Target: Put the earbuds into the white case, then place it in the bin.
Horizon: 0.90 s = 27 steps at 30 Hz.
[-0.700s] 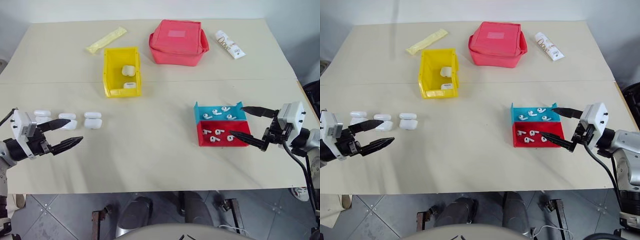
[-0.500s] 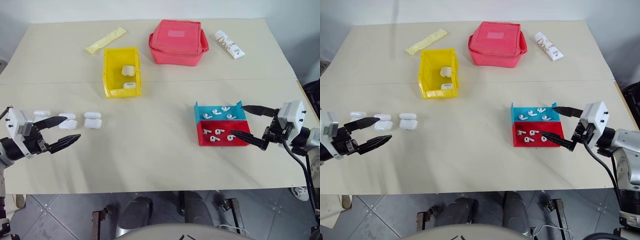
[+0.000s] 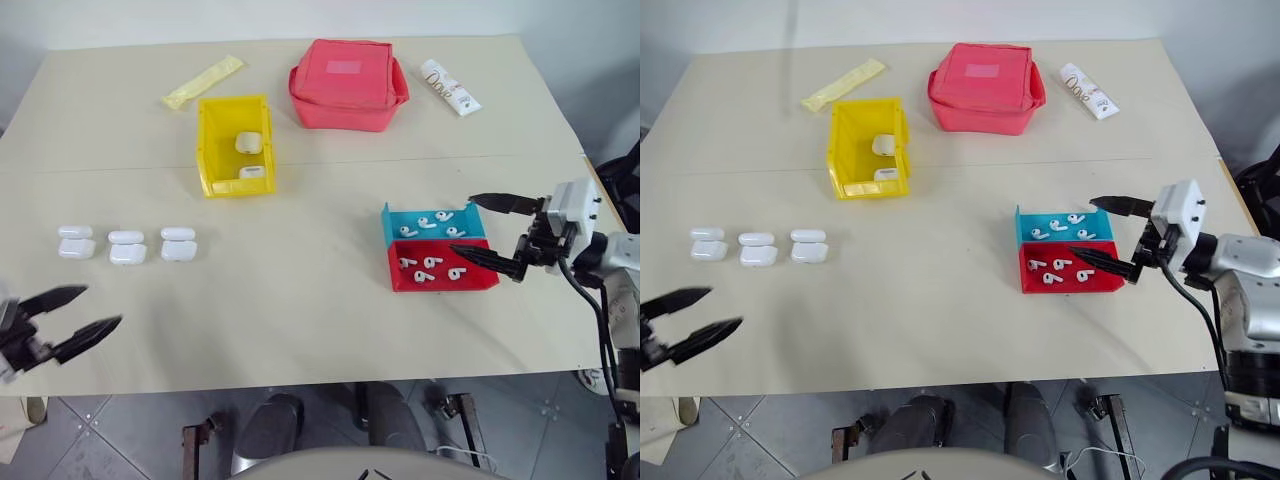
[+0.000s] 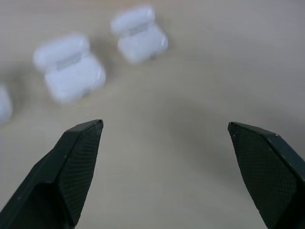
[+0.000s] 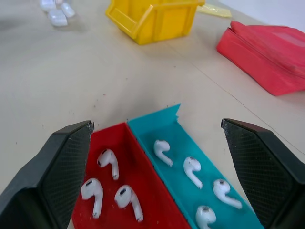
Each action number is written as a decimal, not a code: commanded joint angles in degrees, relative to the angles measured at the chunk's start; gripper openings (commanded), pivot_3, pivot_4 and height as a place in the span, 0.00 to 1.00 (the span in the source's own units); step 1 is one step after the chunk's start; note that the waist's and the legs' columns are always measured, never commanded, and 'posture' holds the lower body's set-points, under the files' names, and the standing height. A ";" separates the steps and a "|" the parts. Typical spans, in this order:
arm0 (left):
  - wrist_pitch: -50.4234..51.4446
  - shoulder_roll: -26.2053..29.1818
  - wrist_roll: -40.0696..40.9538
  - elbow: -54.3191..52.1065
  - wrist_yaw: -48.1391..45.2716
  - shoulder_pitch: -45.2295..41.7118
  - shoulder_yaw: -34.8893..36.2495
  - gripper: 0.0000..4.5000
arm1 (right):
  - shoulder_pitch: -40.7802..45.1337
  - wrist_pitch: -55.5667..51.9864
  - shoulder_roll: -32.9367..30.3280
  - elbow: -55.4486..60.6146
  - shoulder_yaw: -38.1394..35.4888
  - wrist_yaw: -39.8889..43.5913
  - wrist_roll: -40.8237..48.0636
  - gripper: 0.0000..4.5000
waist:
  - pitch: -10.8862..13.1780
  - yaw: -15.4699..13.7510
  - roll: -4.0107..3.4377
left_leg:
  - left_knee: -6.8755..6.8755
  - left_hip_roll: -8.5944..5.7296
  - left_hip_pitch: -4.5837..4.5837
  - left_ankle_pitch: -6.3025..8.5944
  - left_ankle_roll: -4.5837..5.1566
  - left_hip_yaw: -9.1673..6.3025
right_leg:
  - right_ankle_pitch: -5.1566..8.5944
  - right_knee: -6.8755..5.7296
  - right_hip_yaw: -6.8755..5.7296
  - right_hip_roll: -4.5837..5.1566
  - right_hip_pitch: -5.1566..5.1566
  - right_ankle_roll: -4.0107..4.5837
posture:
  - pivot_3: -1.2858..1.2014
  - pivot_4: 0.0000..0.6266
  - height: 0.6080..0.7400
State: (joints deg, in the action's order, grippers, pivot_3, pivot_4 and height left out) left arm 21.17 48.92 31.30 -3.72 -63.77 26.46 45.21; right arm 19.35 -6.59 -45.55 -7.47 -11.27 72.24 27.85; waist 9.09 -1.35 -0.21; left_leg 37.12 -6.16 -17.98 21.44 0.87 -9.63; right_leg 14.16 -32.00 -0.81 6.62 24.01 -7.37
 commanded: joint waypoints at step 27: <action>67.13 0.11 3.48 -31.95 48.12 -40.81 -18.46 0.99 | 12.96 3.82 5.52 -8.24 6.07 7.30 -1.88 1.00 | -0.13 0.05 0.29 | 0.00 0.20 -0.03 -0.07 -0.11 0.43 | -0.27 -0.54 0.60 -0.48 0.50 -0.04 | 0.52 0.24 1.00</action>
State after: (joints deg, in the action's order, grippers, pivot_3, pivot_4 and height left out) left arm 81.55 49.34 34.84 -33.79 -18.34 -12.03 27.52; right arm 31.64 -3.70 -39.79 -16.46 -4.53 78.87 25.49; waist 8.96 -1.31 0.07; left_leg 37.15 -5.96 -18.00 21.36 0.74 -9.21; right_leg 13.89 -32.58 -0.22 6.12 24.50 -7.40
